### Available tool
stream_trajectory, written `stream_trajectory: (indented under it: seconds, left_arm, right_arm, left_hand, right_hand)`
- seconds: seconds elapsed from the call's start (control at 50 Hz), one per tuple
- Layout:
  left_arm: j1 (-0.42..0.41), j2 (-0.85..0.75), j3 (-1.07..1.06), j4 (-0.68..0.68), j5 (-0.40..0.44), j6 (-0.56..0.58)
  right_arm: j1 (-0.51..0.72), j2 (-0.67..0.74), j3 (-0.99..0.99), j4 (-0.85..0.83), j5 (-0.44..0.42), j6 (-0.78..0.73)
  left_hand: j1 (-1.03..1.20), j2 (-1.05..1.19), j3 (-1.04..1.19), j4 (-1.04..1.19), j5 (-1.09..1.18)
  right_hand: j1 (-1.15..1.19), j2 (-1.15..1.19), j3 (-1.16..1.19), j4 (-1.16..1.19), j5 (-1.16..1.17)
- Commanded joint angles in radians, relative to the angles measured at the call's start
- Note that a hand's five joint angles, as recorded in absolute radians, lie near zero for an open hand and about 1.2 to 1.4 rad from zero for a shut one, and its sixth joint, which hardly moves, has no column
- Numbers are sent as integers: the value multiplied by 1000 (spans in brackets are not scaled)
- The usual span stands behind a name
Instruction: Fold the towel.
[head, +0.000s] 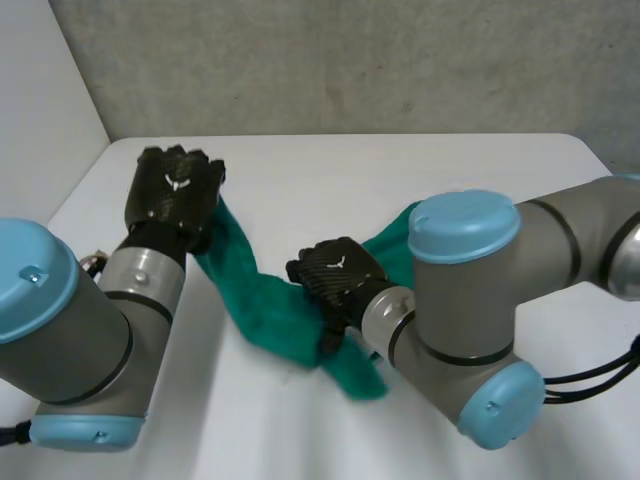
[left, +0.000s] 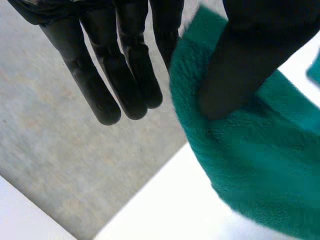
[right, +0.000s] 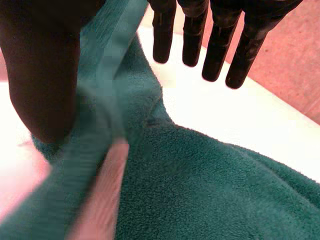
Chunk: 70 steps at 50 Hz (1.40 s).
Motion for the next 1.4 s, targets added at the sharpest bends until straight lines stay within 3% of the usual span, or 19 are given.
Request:
stream_trajectory:
  seconds: [0.02,0.3,0.54,0.74,0.86,0.96,1.08,1.4]
  left_arm:
    - [1,5,-11,-47,1,2]
    - [-36,127,25,-157,-5,-22]
    - [-57,38,89,-214,-5,-110]
    - [88,-139,242,-407,8,-249]
    - [242,-279,377,-593,158,-286]
    - [314,-363,463,-671,214,-326]
    - [326,-405,496,-725,225,-343]
    - [320,-405,407,-771,226,-228]
  right_arm:
    - [-11,-25,-23,7,38,4]
    - [-194,-124,-28,123,29,-56]
    - [-301,-176,102,156,32,-137]
    - [-413,-184,262,97,-48,-191]
    - [-464,-184,331,45,-74,-208]
    - [-469,-184,363,10,-80,-209]
    - [-467,-181,372,5,-80,-209]
    - [-472,-184,377,-6,-80,-211]
  left_hand:
    - [-168,-183,-196,-195,-194]
    - [-628,-643,-656,-656,-654]
    - [-731,-746,-759,-759,-758]
    - [-767,-782,-795,-794,-793]
    - [-705,-720,-733,-733,-732]
    - [-506,-521,-534,-533,-532]
    - [-458,-473,-486,-486,-485]
    - [-447,-462,-475,-474,-473]
  right_hand:
    - [-83,-134,-125,-126,-124]
    - [-151,-202,-193,-194,-192]
    - [-95,-146,-137,-138,-136]
    - [-54,-105,-96,-97,-95]
    - [-54,-105,-96,-97,-95]
    - [-54,-105,-96,-97,-95]
    - [-54,-105,-96,-97,-95]
    - [-54,-105,-96,-97,-95]
